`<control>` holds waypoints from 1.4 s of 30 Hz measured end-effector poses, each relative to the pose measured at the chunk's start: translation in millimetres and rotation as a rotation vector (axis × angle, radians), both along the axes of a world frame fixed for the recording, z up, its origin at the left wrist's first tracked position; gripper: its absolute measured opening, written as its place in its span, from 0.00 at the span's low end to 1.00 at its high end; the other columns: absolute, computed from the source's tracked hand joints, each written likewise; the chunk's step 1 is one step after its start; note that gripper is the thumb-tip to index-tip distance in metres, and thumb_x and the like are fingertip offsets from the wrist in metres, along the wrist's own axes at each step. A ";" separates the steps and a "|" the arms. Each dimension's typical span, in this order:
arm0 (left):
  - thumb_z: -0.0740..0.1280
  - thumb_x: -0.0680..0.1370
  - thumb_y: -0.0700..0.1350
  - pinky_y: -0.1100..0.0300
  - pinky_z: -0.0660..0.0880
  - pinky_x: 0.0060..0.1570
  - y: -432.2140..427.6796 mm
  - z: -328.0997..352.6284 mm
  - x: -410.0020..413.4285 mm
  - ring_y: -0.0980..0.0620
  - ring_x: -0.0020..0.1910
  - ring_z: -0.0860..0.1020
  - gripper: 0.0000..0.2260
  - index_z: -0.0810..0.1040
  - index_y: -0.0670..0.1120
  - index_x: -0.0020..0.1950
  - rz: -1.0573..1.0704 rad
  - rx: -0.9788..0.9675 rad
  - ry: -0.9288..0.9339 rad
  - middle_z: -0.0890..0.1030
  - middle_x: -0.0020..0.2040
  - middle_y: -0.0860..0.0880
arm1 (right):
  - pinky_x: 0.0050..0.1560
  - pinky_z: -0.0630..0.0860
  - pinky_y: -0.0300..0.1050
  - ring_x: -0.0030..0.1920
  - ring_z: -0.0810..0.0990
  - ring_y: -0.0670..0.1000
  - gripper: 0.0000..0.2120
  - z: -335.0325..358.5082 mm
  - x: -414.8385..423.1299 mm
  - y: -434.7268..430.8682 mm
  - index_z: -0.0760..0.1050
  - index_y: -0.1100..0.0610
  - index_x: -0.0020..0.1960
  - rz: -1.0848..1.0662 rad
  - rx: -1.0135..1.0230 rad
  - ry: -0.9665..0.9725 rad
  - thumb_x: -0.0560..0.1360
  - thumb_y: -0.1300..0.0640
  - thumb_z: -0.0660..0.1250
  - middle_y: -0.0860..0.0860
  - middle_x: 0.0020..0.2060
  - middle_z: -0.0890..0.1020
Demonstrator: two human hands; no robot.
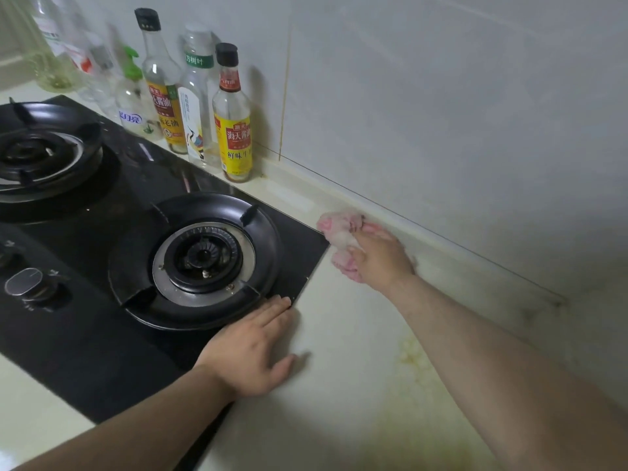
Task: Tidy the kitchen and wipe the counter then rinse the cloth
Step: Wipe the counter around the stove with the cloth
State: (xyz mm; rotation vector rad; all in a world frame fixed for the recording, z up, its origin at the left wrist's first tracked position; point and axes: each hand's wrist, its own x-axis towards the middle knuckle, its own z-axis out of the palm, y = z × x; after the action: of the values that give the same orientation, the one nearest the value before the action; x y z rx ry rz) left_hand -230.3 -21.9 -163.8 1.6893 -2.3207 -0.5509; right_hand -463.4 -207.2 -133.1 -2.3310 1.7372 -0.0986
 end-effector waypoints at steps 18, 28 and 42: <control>0.49 0.72 0.69 0.61 0.45 0.75 0.6 3.4 0.9 0.52 0.79 0.54 0.41 0.61 0.47 0.78 -0.025 0.024 0.021 0.58 0.79 0.49 | 0.74 0.42 0.37 0.77 0.59 0.51 0.31 4.9 -29.6 154.5 0.56 0.58 0.79 0.085 0.064 0.117 0.80 0.45 0.50 0.53 0.78 0.61; 0.53 0.73 0.67 0.63 0.47 0.75 -1.1 -0.6 1.5 0.53 0.77 0.56 0.37 0.65 0.46 0.76 -0.036 -0.013 0.010 0.61 0.78 0.49 | 0.78 0.37 0.43 0.80 0.43 0.49 0.34 -13.0 -20.2 89.4 0.44 0.59 0.80 -0.085 0.050 0.083 0.82 0.42 0.49 0.53 0.80 0.47; 0.54 0.74 0.66 0.66 0.46 0.74 0.2 3.4 -0.2 0.53 0.76 0.58 0.37 0.67 0.44 0.75 -0.050 -0.015 -0.042 0.64 0.77 0.48 | 0.77 0.37 0.43 0.79 0.40 0.46 0.35 -14.3 -27.6 118.6 0.42 0.54 0.81 -0.099 0.101 0.005 0.81 0.40 0.50 0.49 0.80 0.43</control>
State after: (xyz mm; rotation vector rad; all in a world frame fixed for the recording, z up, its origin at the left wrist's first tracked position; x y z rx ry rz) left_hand -230.5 -21.7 -160.4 1.6559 -2.3957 -0.5110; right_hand -491.0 -88.6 -147.4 -2.1774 1.8157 -0.0209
